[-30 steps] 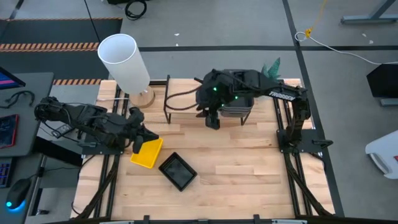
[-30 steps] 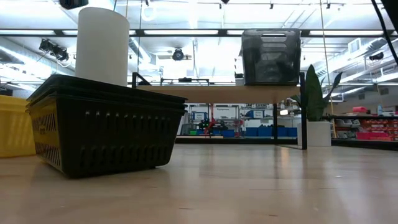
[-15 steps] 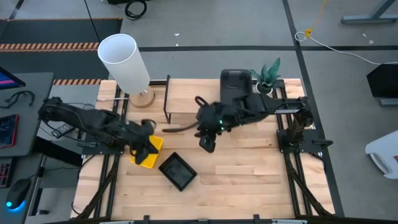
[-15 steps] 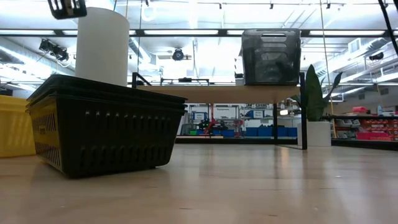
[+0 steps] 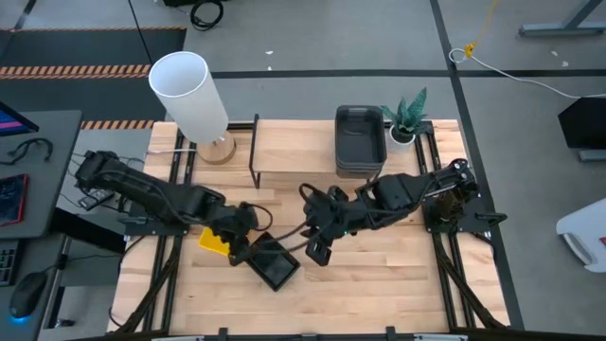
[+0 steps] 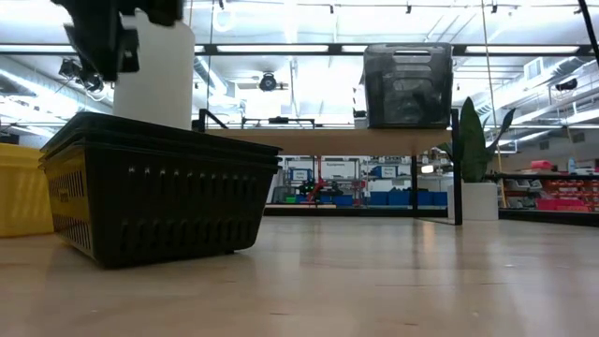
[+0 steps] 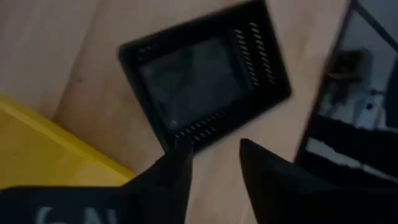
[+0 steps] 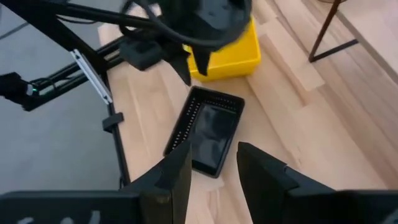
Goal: Stack baskets on shelf by color
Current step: Put the stacked black bins on the shelf
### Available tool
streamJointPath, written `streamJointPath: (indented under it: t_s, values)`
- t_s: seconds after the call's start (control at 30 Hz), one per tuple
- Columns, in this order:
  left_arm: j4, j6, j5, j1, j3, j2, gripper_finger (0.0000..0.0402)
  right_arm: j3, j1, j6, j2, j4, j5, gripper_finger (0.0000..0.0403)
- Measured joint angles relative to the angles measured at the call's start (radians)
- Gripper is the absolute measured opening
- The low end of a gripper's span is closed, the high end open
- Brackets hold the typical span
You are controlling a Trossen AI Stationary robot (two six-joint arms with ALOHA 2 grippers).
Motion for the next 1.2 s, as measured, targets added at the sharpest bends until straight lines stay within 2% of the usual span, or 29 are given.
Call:
streamJointPath:
  t_s: [0.1,0.27,0.43,0.67,0.9,1.1,1.2]
  values:
    - [0.011,-0.013,-0.004,0.016,-0.001,0.055,0.0171,0.000,0.021,0.011,0.002,-0.012,0.029,0.0134]
    - [0.075,0.094,-0.004,0.035,-0.001,0.131,0.0194,0.000,0.040,0.030,0.003,-0.005,0.073,0.0134]
    - [0.121,0.209,-0.005,0.058,-0.001,0.181,0.0182,0.000,0.049,0.076,0.003,0.003,0.073,0.0134]
    - [0.133,0.458,-0.018,0.055,0.015,0.182,0.0158,0.000,0.080,0.132,0.003,0.015,0.070,0.0134]
    - [0.224,0.709,-0.160,0.027,0.031,0.182,0.0143,0.000,0.104,0.206,-0.015,0.024,0.072,0.0134]
    - [0.288,0.827,-0.150,0.029,0.031,0.182,0.0142,0.001,0.140,0.210,-0.041,0.037,0.154,0.0134]
    - [0.320,0.814,-0.073,0.047,0.031,0.184,0.0141,0.002,0.151,0.208,-0.043,0.038,0.207,0.0133]
